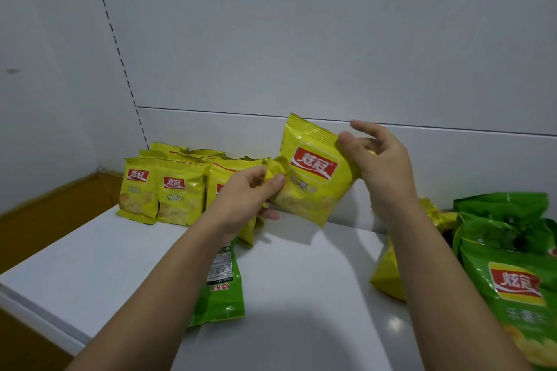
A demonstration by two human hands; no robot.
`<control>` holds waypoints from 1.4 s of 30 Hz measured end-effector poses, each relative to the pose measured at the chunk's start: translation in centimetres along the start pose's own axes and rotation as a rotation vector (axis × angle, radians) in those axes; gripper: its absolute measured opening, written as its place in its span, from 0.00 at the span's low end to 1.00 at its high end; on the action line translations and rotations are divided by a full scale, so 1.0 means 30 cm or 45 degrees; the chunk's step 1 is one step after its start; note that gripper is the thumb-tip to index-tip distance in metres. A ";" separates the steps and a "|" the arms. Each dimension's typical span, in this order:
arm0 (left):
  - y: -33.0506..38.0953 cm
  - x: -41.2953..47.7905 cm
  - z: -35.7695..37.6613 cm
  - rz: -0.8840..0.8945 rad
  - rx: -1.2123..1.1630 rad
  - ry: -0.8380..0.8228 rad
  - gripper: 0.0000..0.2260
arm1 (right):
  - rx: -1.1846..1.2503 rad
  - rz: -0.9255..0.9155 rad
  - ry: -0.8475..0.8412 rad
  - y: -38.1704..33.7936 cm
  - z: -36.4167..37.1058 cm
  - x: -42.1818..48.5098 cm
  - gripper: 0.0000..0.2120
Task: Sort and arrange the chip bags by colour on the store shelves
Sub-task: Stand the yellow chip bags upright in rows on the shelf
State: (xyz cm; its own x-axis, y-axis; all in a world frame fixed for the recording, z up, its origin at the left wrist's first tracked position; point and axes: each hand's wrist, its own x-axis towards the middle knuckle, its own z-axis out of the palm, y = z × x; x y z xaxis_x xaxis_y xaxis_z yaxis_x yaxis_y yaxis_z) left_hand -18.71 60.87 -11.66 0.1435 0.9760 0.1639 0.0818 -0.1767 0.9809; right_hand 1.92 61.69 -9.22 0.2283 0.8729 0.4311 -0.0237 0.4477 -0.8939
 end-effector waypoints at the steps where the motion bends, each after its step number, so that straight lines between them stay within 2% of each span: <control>1: 0.003 0.006 -0.002 -0.005 -0.082 0.018 0.09 | 0.022 0.036 -0.003 0.002 -0.008 0.003 0.23; 3: 0.013 0.014 -0.007 -0.006 -0.179 0.022 0.09 | -0.070 0.084 -0.112 0.012 -0.024 0.005 0.24; 6: 0.030 0.027 -0.015 -0.006 -0.162 0.011 0.10 | -0.143 0.052 -0.186 0.017 -0.027 0.002 0.12; 9: 0.037 0.031 -0.025 0.074 -0.061 -0.035 0.09 | -0.102 0.019 -0.088 0.010 -0.015 0.005 0.09; 11: 0.028 0.029 -0.032 0.162 -0.002 -0.118 0.13 | -0.047 0.070 -0.016 0.007 -0.008 0.008 0.08; 16: 0.010 0.042 -0.048 0.180 -0.085 -0.159 0.13 | -0.019 0.122 0.060 0.005 0.010 0.008 0.09; 20: 0.017 0.048 -0.065 0.203 -0.133 -0.115 0.16 | 0.050 0.119 0.153 0.008 0.026 0.015 0.12; 23: 0.027 0.064 -0.126 0.233 -0.063 0.023 0.18 | -0.030 0.039 0.295 0.026 0.001 0.031 0.12; 27: 0.037 0.083 -0.223 0.346 0.213 0.093 0.18 | -0.296 0.090 0.267 0.127 -0.031 0.039 0.09; 33: -0.009 0.093 -0.263 0.443 0.845 0.077 0.09 | -0.588 0.289 0.229 0.304 0.042 0.041 0.08; 36: -0.049 0.087 -0.270 0.457 1.142 0.077 0.11 | -0.642 0.310 0.259 0.348 0.093 0.055 0.08; 42: -0.111 0.064 -0.291 0.466 1.457 0.067 0.14 | -0.781 0.325 0.311 0.373 0.173 0.061 0.12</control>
State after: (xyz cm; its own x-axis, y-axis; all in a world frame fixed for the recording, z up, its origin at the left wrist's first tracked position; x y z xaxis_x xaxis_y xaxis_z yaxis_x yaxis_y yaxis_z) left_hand -27.30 64.46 -13.70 0.3030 0.8436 0.4433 0.8765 -0.4293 0.2179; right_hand -2.99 69.30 -17.82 0.5020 0.8355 0.2234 0.4310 -0.0177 -0.9022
